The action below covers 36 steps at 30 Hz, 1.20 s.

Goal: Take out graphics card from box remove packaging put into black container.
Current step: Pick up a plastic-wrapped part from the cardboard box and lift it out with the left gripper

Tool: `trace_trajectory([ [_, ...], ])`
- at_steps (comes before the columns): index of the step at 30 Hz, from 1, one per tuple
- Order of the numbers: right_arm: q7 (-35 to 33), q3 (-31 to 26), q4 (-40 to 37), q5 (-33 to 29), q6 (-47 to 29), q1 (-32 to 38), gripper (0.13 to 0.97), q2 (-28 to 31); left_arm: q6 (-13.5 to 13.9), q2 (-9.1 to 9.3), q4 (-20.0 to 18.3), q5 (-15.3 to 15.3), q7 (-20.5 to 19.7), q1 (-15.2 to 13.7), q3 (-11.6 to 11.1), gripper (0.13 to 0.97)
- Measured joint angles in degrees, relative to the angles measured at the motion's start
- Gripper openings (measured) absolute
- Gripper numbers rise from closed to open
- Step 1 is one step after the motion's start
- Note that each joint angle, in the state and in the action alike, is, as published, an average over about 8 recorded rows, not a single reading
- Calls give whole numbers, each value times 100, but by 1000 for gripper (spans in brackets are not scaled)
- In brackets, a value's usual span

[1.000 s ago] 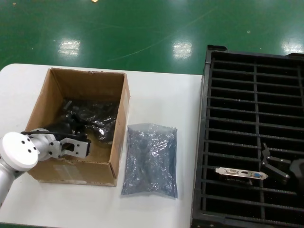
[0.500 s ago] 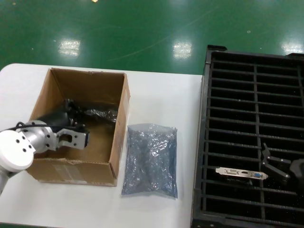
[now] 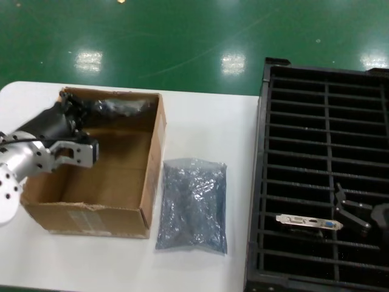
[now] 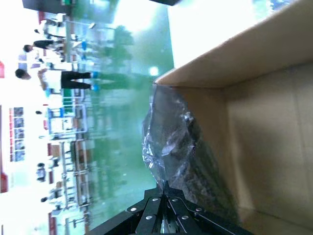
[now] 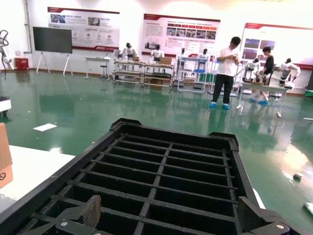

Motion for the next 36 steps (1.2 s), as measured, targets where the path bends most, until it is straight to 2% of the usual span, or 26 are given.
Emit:
trace_trajectory([
  [4,0,0,0,0,0,0,966,0,240,-47,-797,502,-469,380,-499,140],
  [8,0,0,0,0,0,0,966,0,491,-90,-1607,821,-844,787,-929,140],
  [12,0,0,0,0,0,0,966,0,714,-180,-2399,948,-1109,1216,-1250,140],
  [15,0,0,0,0,0,0,966,0,858,-310,-2947,908,-1232,1551,-1399,140],
  [18,0,0,0,0,0,0,966,0,967,-523,-3412,693,-1263,1877,-1432,140],
  [21,0,0,0,0,0,0,966,0,1062,-794,-3819,350,-1232,2193,-1382,140],
  [26,0,0,0,0,0,0,966,0,1169,-1164,-4307,-135,-1162,2595,-1265,140],
  [30,0,0,0,0,0,0,966,0,1192,-1303,-4491,-308,-1132,2730,-1203,140],
  [36,0,0,0,0,0,0,966,0,1171,-1411,-4633,-454,-1064,2798,-1110,140],
])
